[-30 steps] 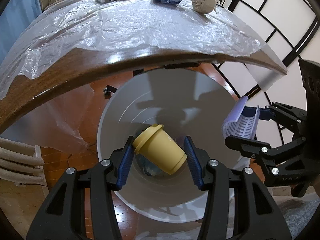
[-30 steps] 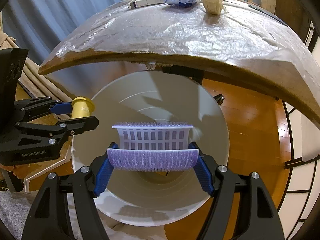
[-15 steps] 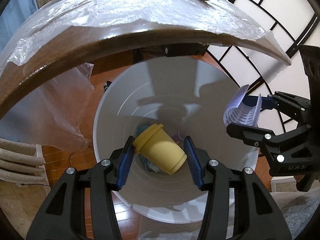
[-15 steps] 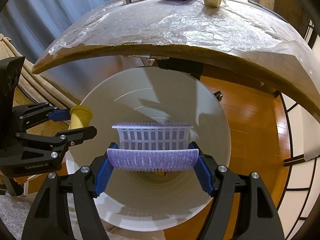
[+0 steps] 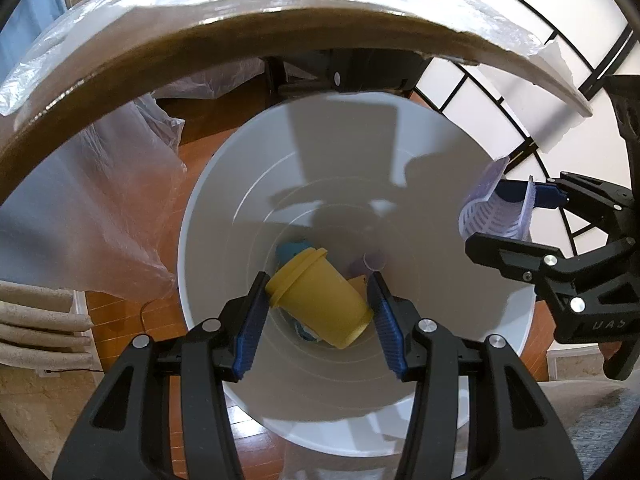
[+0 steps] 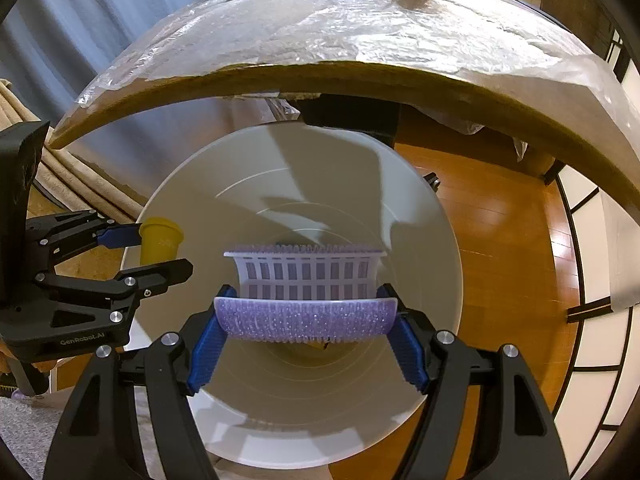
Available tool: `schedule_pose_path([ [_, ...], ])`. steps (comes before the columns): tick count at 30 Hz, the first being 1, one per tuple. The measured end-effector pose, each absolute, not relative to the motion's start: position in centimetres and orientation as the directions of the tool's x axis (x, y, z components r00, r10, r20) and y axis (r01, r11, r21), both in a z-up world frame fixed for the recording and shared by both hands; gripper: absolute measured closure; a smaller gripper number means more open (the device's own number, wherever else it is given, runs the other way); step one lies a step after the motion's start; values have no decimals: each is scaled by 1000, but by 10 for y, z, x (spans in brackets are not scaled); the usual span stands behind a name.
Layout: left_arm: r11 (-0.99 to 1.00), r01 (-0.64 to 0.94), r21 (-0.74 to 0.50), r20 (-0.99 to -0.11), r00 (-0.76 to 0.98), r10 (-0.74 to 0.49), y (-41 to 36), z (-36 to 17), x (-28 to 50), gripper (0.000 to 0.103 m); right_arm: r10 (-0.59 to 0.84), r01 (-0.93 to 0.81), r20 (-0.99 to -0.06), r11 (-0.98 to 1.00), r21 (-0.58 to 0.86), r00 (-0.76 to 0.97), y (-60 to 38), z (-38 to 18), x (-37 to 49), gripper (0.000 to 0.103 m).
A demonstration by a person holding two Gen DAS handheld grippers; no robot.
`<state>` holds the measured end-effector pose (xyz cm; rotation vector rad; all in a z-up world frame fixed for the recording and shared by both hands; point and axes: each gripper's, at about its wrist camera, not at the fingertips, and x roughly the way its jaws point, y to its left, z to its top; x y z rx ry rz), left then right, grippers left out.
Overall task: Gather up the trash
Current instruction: 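Carry the yellow cup with the left tool while the right tool carries the basket over the bucket, then open both tools to drop the cup and basket into the bucket, then move both tools back over the table toward the remaining items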
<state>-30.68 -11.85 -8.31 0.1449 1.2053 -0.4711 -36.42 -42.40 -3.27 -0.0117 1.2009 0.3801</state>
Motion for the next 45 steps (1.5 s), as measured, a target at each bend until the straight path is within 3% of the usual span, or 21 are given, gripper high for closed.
schedule_pose_path([
  [25,891,433,-136,-923,271,-272,-118,-85,-305,51,278,-269,-913,942,199,299,-433,-34,-362,32],
  [26,893,427,-142,-922,271,-277,-117,-85,-305,50,269,-262,-914,946,192,304,-434,-32,-362,26],
  [27,898,414,-151,-923,267,-278,-116,-84,-303,37,260,-253,-914,950,184,311,-436,-32,-362,15],
  [28,903,400,-157,-922,269,-279,-115,-84,-303,22,252,-241,-912,954,179,323,-438,-30,-362,12],
  [29,906,389,-165,-918,276,-286,-113,-83,-303,20,264,-233,-905,953,192,333,-441,-27,-362,11],
  [39,916,341,-213,-910,272,-313,-99,-68,-307,20,252,-207,-876,962,180,411,-457,10,-366,11],
  [45,885,373,-277,-833,366,-415,-88,0,-321,18,258,-225,-801,962,158,540,-463,69,-374,8],
])
